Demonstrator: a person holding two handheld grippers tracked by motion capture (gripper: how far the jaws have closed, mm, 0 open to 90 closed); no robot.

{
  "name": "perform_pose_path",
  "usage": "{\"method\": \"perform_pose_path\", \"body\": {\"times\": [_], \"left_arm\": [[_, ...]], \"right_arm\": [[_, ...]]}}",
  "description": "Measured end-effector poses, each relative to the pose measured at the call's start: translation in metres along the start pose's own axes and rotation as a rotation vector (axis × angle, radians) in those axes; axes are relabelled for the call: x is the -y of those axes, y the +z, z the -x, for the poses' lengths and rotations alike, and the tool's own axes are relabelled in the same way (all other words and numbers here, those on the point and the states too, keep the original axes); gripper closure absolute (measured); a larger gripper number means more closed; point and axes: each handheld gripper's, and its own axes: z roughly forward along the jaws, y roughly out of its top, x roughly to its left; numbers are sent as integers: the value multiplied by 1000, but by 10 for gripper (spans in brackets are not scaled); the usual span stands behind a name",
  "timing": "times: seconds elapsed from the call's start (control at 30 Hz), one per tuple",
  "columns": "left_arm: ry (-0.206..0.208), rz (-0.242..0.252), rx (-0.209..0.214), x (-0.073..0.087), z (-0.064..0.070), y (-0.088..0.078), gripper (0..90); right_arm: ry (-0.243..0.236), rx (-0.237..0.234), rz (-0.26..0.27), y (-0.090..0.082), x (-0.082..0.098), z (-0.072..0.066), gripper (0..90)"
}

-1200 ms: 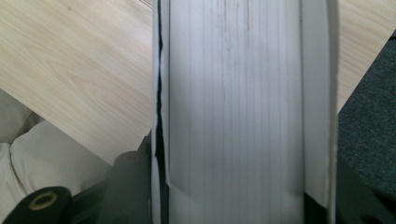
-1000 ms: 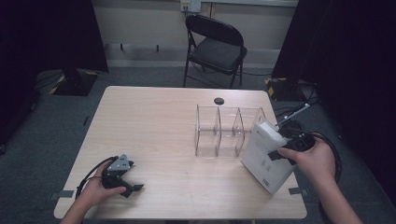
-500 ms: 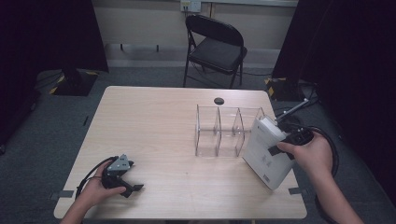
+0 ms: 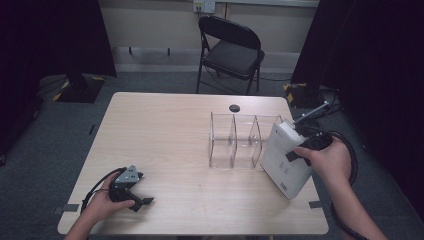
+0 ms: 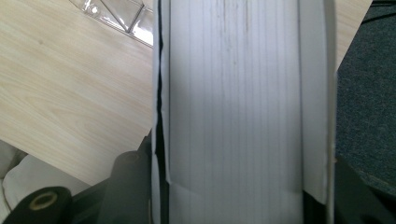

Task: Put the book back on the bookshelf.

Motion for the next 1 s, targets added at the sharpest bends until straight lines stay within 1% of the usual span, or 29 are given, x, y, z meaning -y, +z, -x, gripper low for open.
{"method": "perform_pose_path", "body": {"times": [0.03,0.13,0.23,0.27,0.3,0.37,0.4,0.43,0.47,0.73,1.0], "left_arm": [[0,0,0,0,0,0,0],[0,0,0,0,0,0,0],[0,0,-1,0,0,0,0],[0,0,0,0,0,0,0],[0,0,-1,0,0,0,0],[0,0,0,0,0,0,0],[1,0,0,0,0,0,0],[0,0,0,0,0,0,0],[1,0,0,0,0,0,0],[0,0,0,0,0,0,0],[0,0,0,0,0,0,0]], "right_arm": [[12,0,2,1,-1,-1,525],[20,11,8,1,-4,-1,525],[15,26,6,0,-6,-1,525],[28,28,3,0,-9,-1,524],[32,30,1,0,-9,-2,524],[24,35,-1,0,-10,-2,525],[33,36,0,0,-11,-2,524],[26,41,6,0,-12,-2,525],[39,36,10,0,-14,-2,525],[51,32,6,6,-21,-3,524],[86,17,23,10,-27,-1,524]]}}
